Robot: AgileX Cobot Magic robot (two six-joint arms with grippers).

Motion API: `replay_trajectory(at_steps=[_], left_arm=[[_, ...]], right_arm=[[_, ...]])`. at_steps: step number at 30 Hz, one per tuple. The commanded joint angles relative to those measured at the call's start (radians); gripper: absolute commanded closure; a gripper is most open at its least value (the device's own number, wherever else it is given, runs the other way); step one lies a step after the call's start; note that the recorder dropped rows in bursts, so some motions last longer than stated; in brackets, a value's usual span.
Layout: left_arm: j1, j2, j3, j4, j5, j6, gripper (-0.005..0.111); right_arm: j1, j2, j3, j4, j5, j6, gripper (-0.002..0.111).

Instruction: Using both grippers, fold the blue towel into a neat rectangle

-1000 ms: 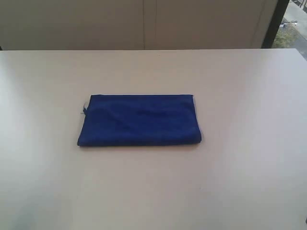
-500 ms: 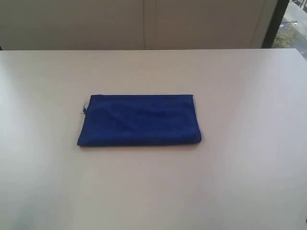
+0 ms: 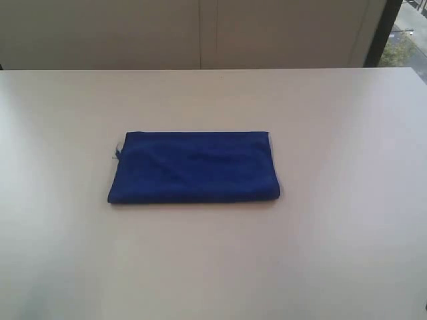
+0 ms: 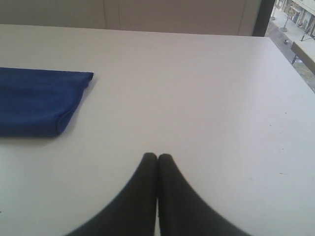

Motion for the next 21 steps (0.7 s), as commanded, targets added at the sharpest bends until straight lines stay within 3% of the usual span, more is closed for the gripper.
replay_trajectory(at_steps=[1, 4, 8, 21], left_arm=[[0.003, -0.004, 0.004, -0.007, -0.002, -0.001, 0.107], [0.018, -0.004, 0.004, -0.007, -0.002, -0.001, 0.107], [0.113, -0.004, 0.004, -0.007, -0.002, -0.001, 0.107], [0.12, -0.004, 0.004, -0.007, -0.002, -0.001, 0.107]], right_arm=[[-0.007, -0.006, 0.005, -0.005, -0.016, 0.003, 0.108], [-0.007, -0.006, 0.005, -0.005, -0.016, 0.003, 0.108], [-0.007, -0.006, 0.005, -0.005, -0.016, 0.003, 0.108], [-0.007, -0.006, 0.005, -0.005, -0.016, 0.003, 0.108]])
